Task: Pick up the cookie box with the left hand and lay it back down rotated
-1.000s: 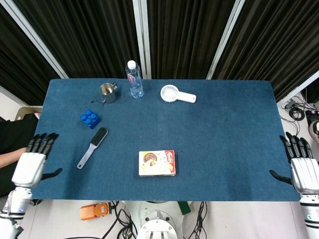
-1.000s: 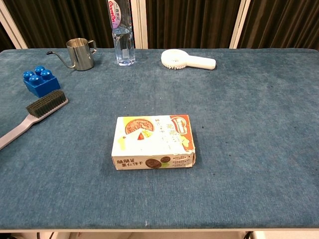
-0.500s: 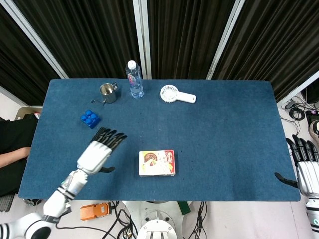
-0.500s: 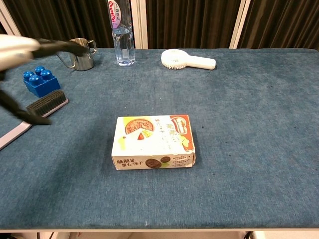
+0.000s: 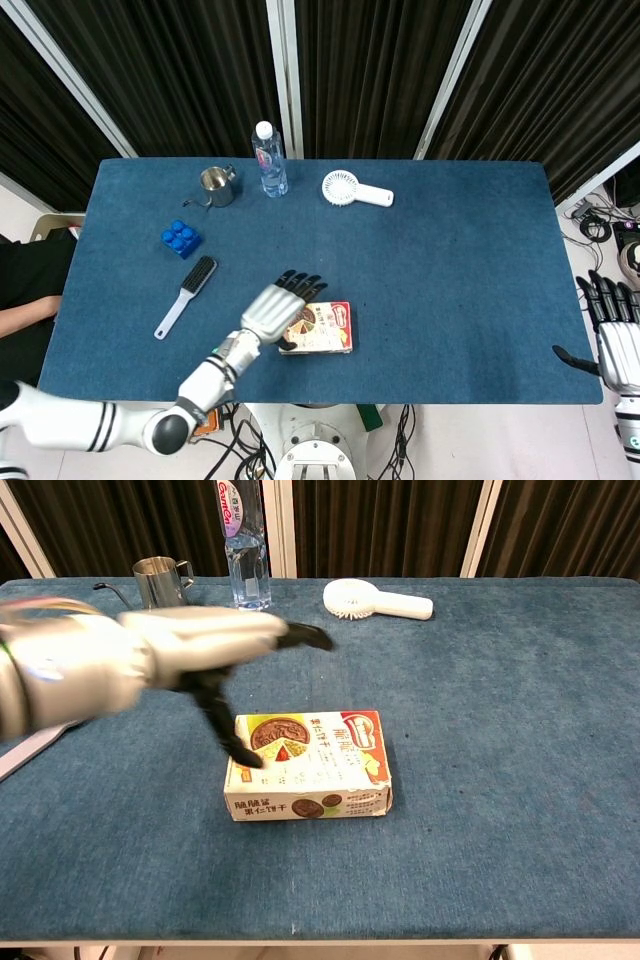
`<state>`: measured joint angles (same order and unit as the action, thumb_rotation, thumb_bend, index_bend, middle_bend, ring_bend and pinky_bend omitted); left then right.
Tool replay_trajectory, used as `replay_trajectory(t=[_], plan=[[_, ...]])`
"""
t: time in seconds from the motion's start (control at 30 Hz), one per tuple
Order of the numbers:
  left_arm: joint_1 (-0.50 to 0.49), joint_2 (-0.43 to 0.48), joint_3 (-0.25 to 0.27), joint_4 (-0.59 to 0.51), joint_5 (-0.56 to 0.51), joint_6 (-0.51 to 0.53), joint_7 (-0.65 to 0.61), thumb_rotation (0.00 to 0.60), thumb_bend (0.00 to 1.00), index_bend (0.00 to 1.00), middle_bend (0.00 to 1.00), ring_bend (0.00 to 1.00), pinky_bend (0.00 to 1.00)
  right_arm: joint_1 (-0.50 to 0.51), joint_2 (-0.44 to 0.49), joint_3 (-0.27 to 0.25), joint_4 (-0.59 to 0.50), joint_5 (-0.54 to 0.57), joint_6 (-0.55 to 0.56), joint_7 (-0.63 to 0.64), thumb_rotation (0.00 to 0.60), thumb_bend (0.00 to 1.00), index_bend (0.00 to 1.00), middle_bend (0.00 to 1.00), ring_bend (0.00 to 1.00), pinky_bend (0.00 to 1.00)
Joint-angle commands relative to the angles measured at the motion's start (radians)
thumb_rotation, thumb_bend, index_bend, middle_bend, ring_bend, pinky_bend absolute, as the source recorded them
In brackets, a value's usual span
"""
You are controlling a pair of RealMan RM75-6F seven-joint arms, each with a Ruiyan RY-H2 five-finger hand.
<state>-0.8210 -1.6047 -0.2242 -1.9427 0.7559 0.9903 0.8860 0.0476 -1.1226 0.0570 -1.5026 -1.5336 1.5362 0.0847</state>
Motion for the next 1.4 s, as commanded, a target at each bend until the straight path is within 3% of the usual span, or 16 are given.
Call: replay_trajectory(t=[0.03, 0.3, 0.47, 0.83, 1.2, 1.4], plan=[[-0.082, -0.085, -0.003, -0.001, -0.11, 0.076, 0.083, 0.6, 0.0, 0.0, 0.0, 0.0, 0.0, 0.003, -0.002, 0.002, 0.002, 0.003, -0.007, 0.001, 0.6, 0.13, 0.0, 0.0, 0.0, 0.0], [-0.189, -0.211, -0.06, 0.065, -0.341, 0.152, 0.112, 0.6, 0.0, 0.0, 0.0, 0.0, 0.0, 0.01, -0.004, 0.005, 0.012, 0.016, -0.027, 0.011, 0.6, 0.13, 0.0, 0.0, 0.0, 0.0], [-0.227, -0.244, -0.074, 0.101, -0.4, 0.177, 0.107, 0.6, 0.0, 0.0, 0.0, 0.0, 0.0, 0.016, -0.006, 0.007, 0.017, 0.024, -0.042, 0.017, 0.6, 0.13, 0.0, 0.0, 0.0, 0.0], [-0.271, -0.277, -0.079, 0.183, -0.479, 0.189, 0.094, 0.6, 0.0, 0.0, 0.0, 0.0, 0.0, 0.024, -0.013, 0.008, 0.027, 0.035, -0.065, 0.024, 0.6, 0.13, 0.0, 0.0, 0.0, 0.0], [-0.319, -0.332, -0.079, 0.231, -0.495, 0.242, 0.114, 0.6, 0.0, 0.0, 0.08, 0.06, 0.0, 0.028, -0.013, 0.008, 0.02, 0.04, -0.074, 0.014, 0.6, 0.13, 0.0, 0.0, 0.0, 0.0], [-0.337, -0.363, -0.062, 0.251, -0.455, 0.298, 0.147, 0.6, 0.0, 0.14, 0.19, 0.15, 0.0, 0.032, -0.014, 0.007, 0.017, 0.04, -0.08, 0.009, 0.6, 0.13, 0.0, 0.0, 0.0, 0.0]])
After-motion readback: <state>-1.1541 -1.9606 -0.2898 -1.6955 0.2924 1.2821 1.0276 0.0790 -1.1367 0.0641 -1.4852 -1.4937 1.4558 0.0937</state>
